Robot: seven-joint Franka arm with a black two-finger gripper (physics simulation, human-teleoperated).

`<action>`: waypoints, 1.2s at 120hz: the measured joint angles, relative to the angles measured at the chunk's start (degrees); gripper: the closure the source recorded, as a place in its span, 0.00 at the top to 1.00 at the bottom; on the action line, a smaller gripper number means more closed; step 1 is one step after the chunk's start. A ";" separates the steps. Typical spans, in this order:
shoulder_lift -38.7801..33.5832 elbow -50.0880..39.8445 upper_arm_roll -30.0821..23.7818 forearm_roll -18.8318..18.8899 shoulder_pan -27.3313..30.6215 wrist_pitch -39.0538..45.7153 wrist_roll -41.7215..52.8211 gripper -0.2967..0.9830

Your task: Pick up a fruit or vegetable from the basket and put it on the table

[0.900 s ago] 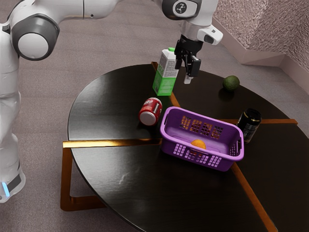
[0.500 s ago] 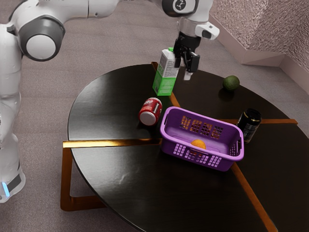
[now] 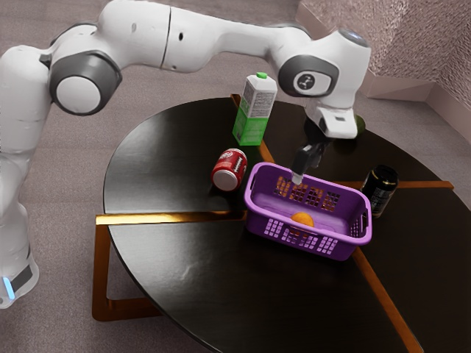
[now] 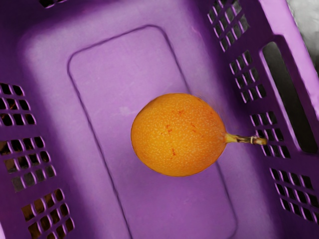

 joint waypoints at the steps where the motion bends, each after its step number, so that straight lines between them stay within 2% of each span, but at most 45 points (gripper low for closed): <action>1: 0.30 0.12 -0.32 0.01 0.18 0.04 0.54 0.77; 25: 5.61 3.25 -3.07 0.25 2.18 0.62 11.47 0.77; 49: 6.71 3.62 -7.89 0.57 5.73 0.57 19.59 0.77; 92: 9.90 2.88 -8.31 0.69 5.86 0.90 29.65 0.77; 144: 11.78 2.03 -9.06 0.61 5.60 2.06 36.01 0.77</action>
